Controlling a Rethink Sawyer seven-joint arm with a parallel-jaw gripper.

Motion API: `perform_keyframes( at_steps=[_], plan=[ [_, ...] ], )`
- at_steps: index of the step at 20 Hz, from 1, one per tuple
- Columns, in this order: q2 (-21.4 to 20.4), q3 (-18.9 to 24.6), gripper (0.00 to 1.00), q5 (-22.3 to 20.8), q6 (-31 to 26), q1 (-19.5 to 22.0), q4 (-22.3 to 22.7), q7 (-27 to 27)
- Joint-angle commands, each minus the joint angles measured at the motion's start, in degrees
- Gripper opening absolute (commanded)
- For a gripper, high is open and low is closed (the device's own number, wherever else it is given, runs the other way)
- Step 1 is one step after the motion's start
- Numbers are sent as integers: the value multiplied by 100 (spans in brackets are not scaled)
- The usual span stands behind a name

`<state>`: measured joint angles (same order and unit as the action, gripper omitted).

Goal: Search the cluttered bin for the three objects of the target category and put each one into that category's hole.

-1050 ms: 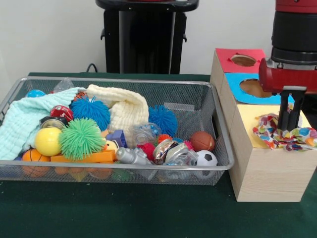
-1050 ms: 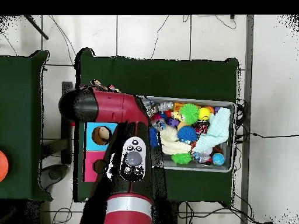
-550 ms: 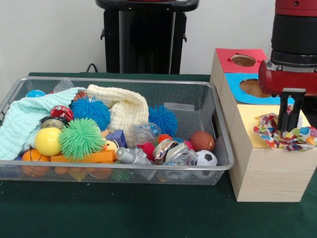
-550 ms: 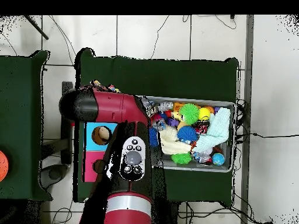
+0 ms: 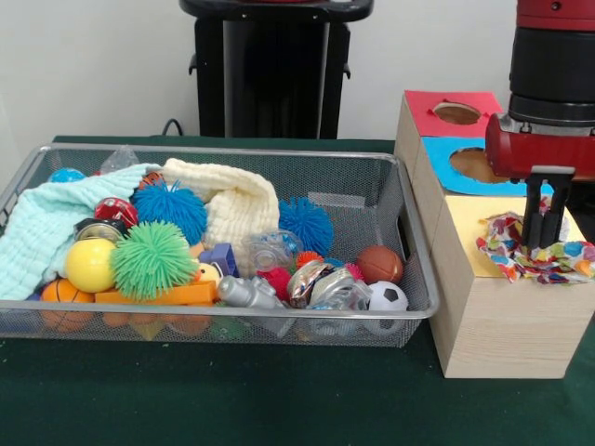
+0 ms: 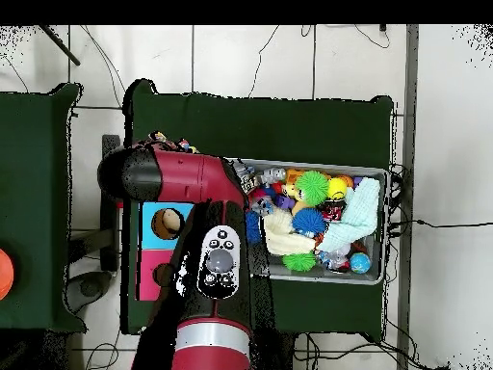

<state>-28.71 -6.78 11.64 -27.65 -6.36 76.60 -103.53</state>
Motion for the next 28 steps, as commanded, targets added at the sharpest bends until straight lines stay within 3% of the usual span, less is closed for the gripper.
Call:
perform_keyframes(
  at_steps=[1,28],
  plan=[
    [296,458,0,-47,193,220,827,-822],
    [211,643,0,-150,409,417,1339,-602]
  ],
)
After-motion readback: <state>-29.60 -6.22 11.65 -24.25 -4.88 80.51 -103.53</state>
